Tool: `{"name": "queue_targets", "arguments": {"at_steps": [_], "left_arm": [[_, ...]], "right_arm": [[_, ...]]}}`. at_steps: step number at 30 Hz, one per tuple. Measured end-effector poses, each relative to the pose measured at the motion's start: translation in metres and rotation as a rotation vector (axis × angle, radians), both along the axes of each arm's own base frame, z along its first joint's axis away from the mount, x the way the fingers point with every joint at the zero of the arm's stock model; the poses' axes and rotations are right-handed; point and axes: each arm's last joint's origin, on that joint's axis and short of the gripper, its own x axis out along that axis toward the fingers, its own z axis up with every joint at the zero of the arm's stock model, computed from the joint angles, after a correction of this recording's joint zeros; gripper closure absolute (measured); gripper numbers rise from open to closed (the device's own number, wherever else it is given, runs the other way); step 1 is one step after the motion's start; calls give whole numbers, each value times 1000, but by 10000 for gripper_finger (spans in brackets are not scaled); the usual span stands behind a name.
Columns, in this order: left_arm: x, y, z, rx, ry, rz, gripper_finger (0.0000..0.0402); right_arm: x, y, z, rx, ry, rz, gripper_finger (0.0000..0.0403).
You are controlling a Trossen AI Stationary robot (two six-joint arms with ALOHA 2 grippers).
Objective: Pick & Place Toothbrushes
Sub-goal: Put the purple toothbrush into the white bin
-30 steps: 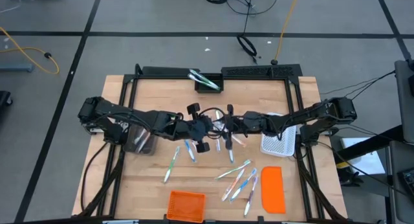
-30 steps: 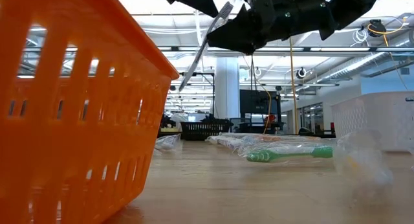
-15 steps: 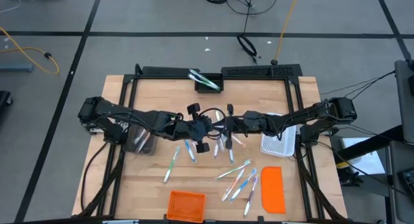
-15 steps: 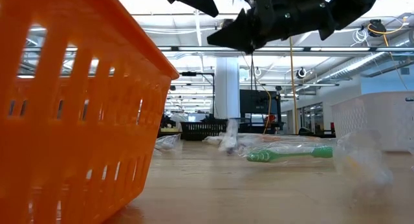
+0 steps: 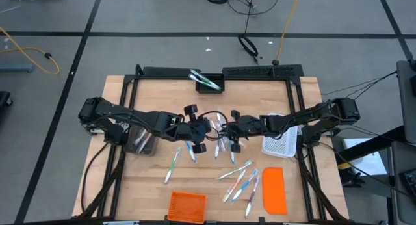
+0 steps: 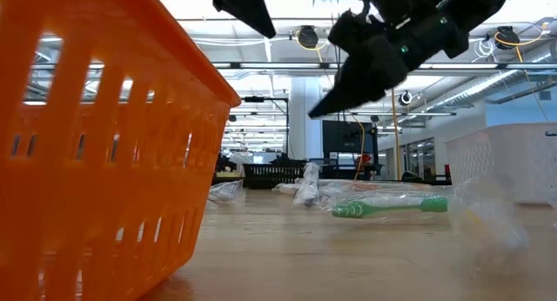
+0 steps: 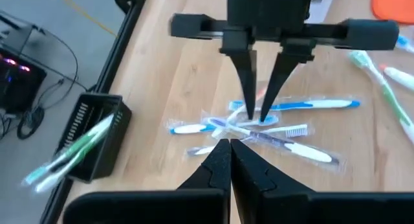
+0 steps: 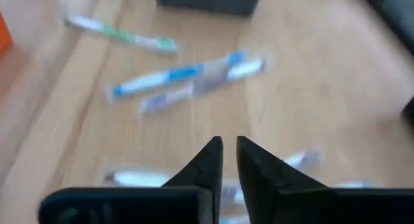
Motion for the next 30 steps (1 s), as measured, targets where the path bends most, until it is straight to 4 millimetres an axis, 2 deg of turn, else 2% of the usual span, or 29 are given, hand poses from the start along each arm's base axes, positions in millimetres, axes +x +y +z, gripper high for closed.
{"name": "queue_targets", "arguments": {"at_steps": [6, 15, 21, 26, 30], "left_arm": [[2, 5, -8, -75, 13, 43, 391], [3, 18, -60, -202, 27, 101, 372], [11, 32, -91, -413, -145, 5, 326], [6, 41, -109, -481, -179, 81, 277], [12, 45, -124, -531, -195, 124, 237]], "right_arm": [[-4, 1, -7, 68, 85, 10, 311], [-5, 0, -7, 52, 89, -14, 251], [-5, -2, -8, 0, 100, -50, 238], [-7, -7, -10, -16, 128, -56, 241], [-8, -13, -11, -15, 135, -77, 242]]}}
